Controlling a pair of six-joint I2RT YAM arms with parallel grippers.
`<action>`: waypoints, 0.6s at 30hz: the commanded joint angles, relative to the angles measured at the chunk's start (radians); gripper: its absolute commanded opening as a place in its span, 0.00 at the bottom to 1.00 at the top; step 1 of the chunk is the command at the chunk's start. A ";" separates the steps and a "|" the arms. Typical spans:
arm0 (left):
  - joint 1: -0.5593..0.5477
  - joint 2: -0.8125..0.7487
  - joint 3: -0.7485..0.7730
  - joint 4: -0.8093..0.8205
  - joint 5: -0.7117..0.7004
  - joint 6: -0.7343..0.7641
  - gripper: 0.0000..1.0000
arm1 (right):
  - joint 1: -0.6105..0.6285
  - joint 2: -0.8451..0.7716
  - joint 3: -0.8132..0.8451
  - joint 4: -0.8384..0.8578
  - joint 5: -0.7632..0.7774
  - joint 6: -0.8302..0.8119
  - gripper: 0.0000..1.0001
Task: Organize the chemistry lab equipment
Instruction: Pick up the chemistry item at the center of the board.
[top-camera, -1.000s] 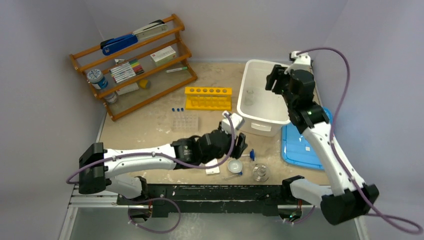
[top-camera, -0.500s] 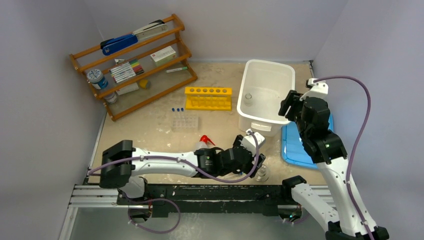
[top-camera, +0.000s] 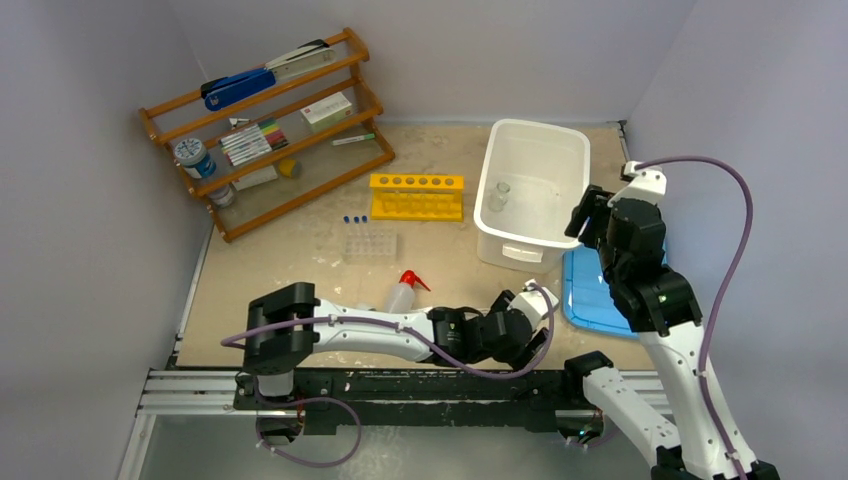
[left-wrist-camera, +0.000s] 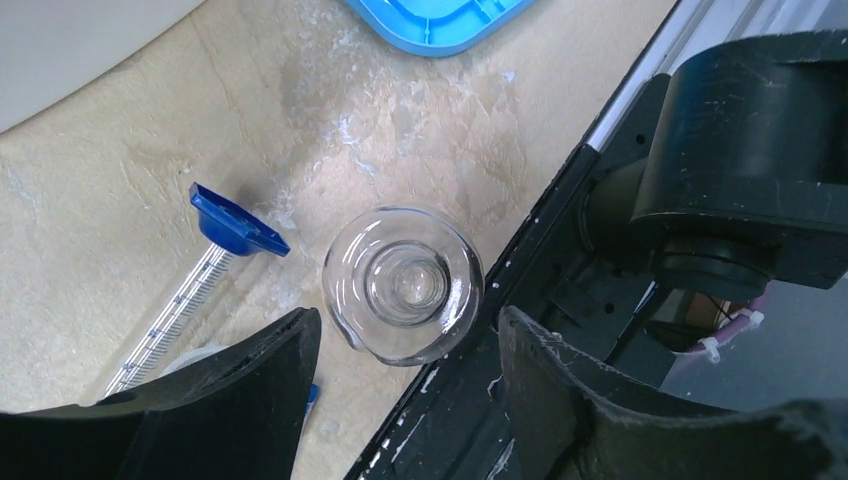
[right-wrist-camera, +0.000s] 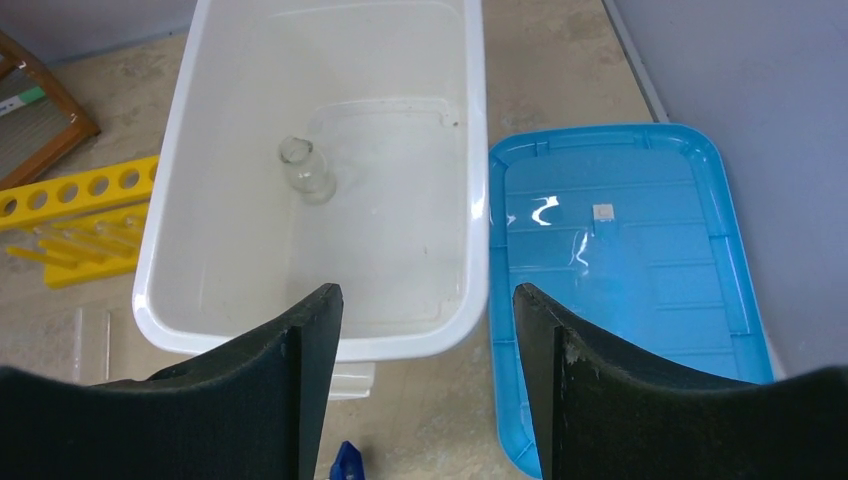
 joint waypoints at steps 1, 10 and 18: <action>-0.012 0.015 0.058 -0.002 -0.004 0.013 0.64 | -0.002 -0.012 -0.002 0.013 0.032 -0.008 0.66; -0.015 0.083 0.103 -0.013 -0.031 0.012 0.58 | -0.002 -0.022 -0.014 0.015 0.034 -0.020 0.66; -0.014 0.115 0.125 -0.010 -0.065 0.006 0.51 | -0.002 -0.033 -0.020 0.015 0.026 -0.027 0.66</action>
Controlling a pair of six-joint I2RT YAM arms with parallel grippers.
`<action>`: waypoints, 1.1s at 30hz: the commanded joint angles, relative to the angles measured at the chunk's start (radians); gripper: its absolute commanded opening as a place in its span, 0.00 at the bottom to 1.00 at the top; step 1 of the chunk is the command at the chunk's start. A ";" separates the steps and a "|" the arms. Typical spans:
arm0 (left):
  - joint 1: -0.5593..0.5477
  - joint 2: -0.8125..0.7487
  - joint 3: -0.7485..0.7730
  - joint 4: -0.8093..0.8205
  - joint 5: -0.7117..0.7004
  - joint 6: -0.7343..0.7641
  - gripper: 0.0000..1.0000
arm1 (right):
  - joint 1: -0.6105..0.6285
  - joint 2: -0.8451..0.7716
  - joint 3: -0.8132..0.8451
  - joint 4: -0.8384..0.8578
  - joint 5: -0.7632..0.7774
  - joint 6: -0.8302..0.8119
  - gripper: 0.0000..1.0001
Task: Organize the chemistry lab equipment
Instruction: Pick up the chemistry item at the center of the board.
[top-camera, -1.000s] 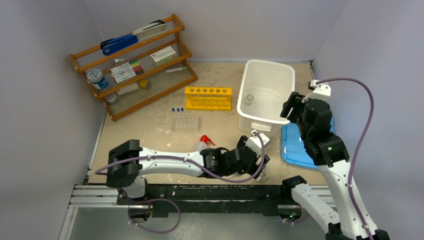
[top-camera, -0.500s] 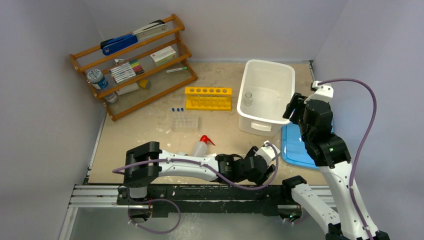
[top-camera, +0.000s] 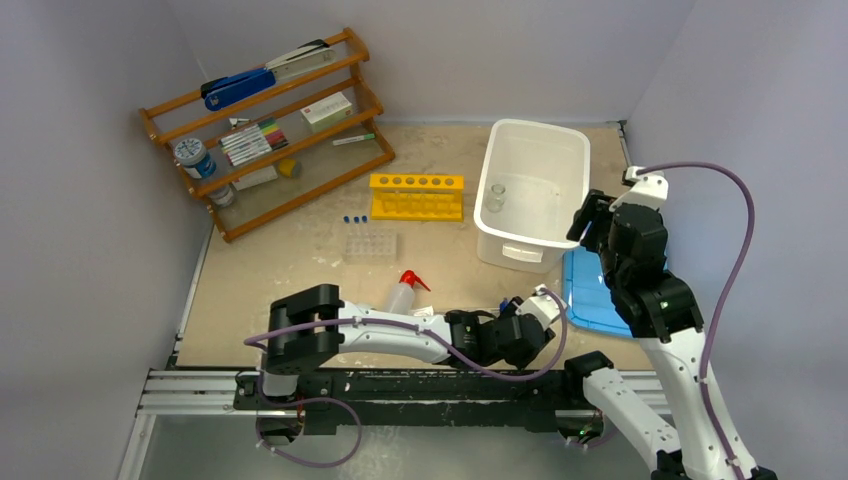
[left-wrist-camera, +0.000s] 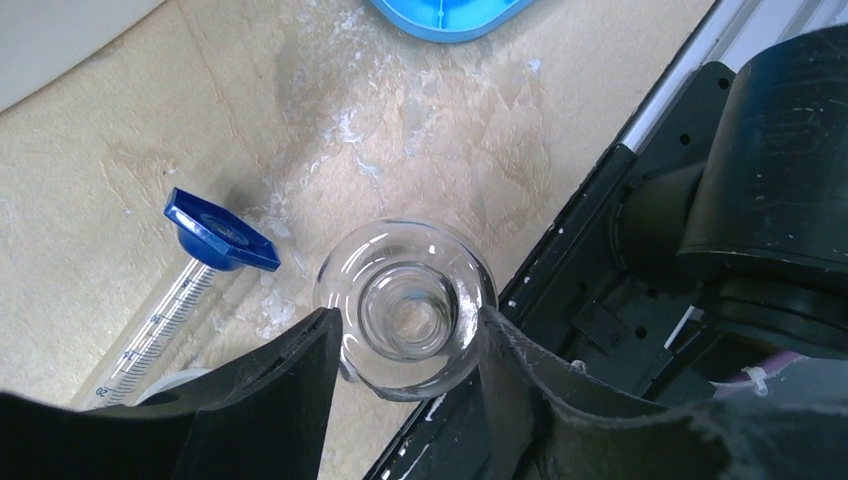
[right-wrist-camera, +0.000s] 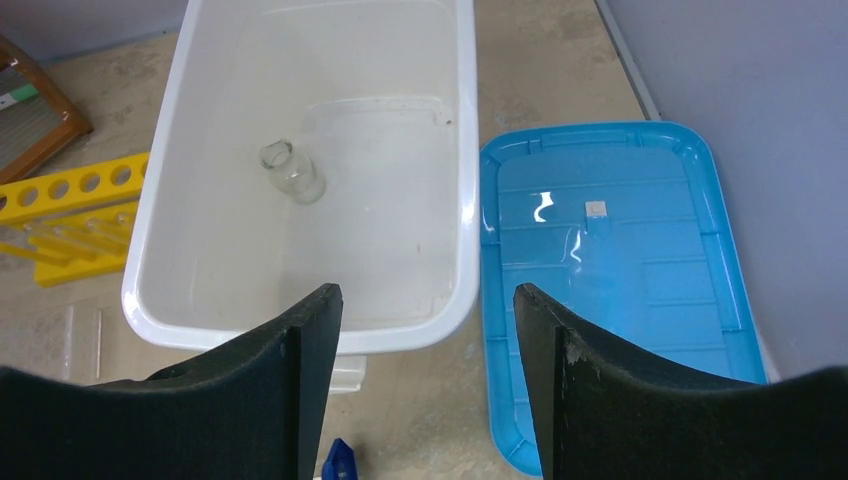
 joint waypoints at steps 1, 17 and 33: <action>-0.005 0.003 0.048 0.031 -0.051 0.005 0.50 | -0.002 -0.012 0.000 0.020 0.013 -0.018 0.66; -0.004 0.029 0.067 0.010 -0.039 -0.004 0.36 | -0.002 -0.015 0.003 0.018 0.019 -0.025 0.66; -0.003 -0.050 0.151 -0.075 -0.083 0.027 0.15 | -0.002 -0.018 0.003 0.017 0.016 -0.023 0.66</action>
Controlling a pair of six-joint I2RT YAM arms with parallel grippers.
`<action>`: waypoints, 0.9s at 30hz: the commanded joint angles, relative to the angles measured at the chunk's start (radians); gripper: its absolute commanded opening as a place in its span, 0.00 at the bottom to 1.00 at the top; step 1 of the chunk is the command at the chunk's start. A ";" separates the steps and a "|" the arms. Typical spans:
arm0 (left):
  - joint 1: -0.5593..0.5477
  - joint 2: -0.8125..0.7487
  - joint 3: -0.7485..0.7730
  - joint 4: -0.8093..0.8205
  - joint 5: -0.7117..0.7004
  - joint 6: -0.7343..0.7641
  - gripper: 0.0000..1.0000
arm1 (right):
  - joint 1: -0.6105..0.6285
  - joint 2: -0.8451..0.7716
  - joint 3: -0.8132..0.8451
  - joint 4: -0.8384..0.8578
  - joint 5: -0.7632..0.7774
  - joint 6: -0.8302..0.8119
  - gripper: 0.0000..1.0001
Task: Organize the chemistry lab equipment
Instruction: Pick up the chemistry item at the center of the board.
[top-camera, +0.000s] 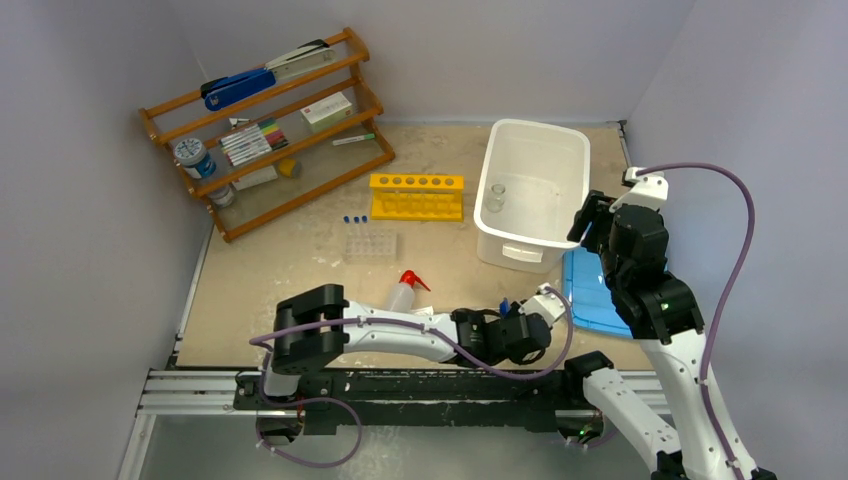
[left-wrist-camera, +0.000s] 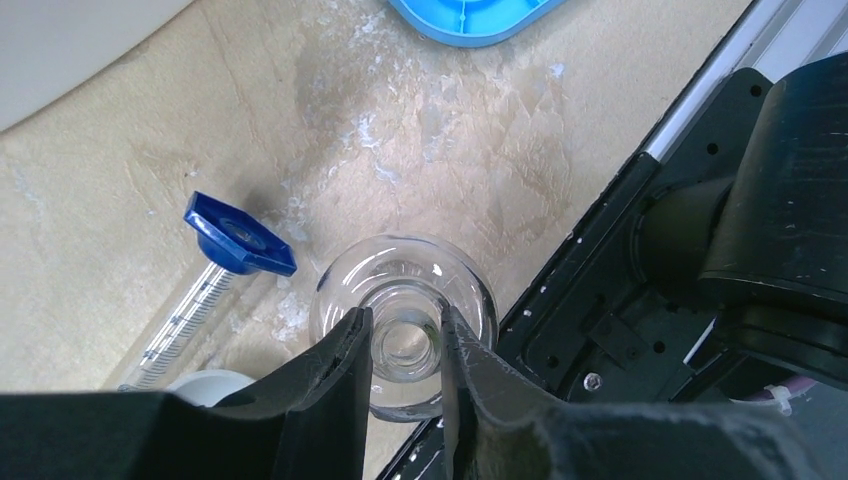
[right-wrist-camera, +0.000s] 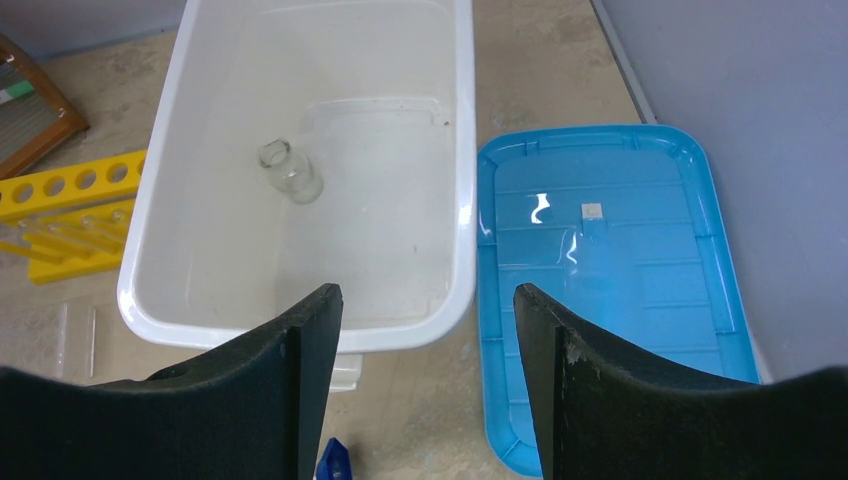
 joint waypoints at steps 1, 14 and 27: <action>-0.002 -0.090 0.125 -0.064 -0.049 0.034 0.14 | -0.002 -0.012 0.006 0.017 0.017 -0.009 0.66; 0.129 -0.184 0.404 -0.239 -0.004 0.095 0.10 | -0.002 0.040 0.062 -0.002 0.137 -0.039 0.66; 0.301 -0.120 0.644 -0.305 0.018 0.156 0.07 | -0.002 0.068 0.110 0.010 0.182 -0.061 0.65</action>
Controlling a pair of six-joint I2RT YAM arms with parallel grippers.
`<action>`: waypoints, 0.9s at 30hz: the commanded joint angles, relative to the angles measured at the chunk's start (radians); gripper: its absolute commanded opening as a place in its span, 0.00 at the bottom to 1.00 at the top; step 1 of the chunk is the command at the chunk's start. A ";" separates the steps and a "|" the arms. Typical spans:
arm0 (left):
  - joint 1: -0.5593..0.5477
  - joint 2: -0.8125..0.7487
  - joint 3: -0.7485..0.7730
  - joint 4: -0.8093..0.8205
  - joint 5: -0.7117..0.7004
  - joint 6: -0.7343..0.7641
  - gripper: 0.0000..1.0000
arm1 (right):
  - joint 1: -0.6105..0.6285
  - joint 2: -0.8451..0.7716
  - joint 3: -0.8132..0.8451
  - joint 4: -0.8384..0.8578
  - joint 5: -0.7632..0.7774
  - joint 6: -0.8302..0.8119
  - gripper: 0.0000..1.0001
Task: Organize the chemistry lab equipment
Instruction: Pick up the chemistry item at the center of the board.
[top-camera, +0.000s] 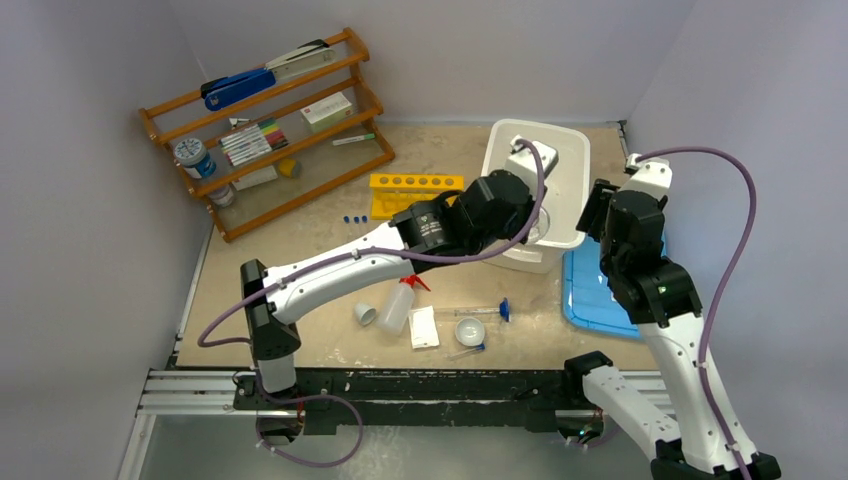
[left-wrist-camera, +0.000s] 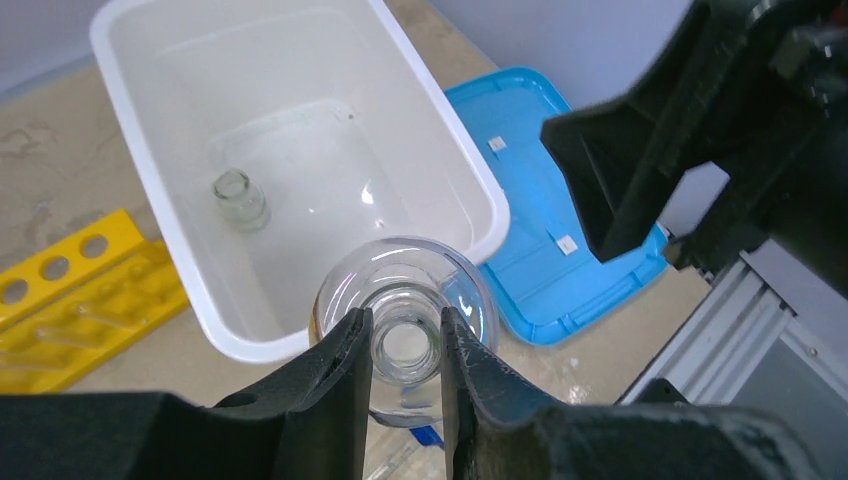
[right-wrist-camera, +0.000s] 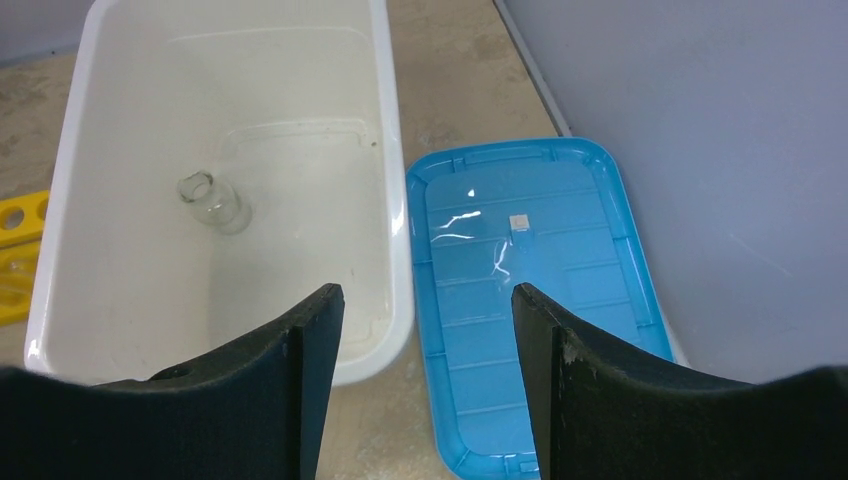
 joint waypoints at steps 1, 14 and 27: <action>0.054 0.032 0.115 0.027 0.012 0.036 0.07 | -0.002 -0.009 0.044 0.026 0.037 -0.013 0.65; 0.178 0.316 0.251 0.128 0.124 0.060 0.06 | -0.003 -0.057 0.006 0.021 0.022 -0.011 0.65; 0.213 0.484 0.250 0.150 0.135 0.046 0.05 | -0.002 -0.053 -0.059 0.059 0.015 -0.026 0.65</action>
